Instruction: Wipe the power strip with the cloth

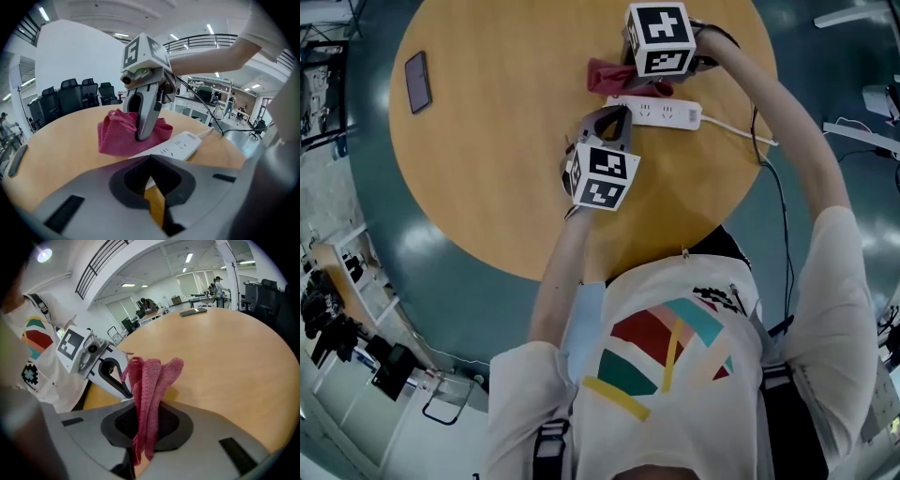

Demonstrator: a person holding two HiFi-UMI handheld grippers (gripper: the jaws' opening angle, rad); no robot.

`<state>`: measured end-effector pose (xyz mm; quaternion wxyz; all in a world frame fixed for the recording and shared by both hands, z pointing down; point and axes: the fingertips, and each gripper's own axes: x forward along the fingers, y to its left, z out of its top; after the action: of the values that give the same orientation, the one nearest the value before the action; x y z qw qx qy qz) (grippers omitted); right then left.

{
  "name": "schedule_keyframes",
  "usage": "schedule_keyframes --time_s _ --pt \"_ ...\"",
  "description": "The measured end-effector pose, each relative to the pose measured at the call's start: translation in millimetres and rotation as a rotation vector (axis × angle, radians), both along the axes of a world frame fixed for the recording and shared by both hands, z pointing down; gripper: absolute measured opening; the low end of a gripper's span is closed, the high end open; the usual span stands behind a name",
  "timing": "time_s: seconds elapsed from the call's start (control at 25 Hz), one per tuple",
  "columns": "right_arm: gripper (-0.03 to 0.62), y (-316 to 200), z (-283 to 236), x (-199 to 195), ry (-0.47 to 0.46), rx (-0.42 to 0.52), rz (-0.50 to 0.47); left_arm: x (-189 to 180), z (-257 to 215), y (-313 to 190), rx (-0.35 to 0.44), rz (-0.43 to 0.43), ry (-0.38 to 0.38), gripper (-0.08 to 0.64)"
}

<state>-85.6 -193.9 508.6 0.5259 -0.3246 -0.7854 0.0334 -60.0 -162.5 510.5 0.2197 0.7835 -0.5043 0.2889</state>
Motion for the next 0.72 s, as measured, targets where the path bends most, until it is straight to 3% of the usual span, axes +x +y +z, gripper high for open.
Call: schedule_keyframes --time_s 0.4,0.72 --pt "0.038 15 12 -20 0.065 -0.087 -0.032 -4 -5 3 0.014 -0.005 -0.026 0.041" --pt "0.039 18 13 -3 0.110 -0.120 -0.004 -2 -1 3 0.010 -0.012 -0.042 0.041"
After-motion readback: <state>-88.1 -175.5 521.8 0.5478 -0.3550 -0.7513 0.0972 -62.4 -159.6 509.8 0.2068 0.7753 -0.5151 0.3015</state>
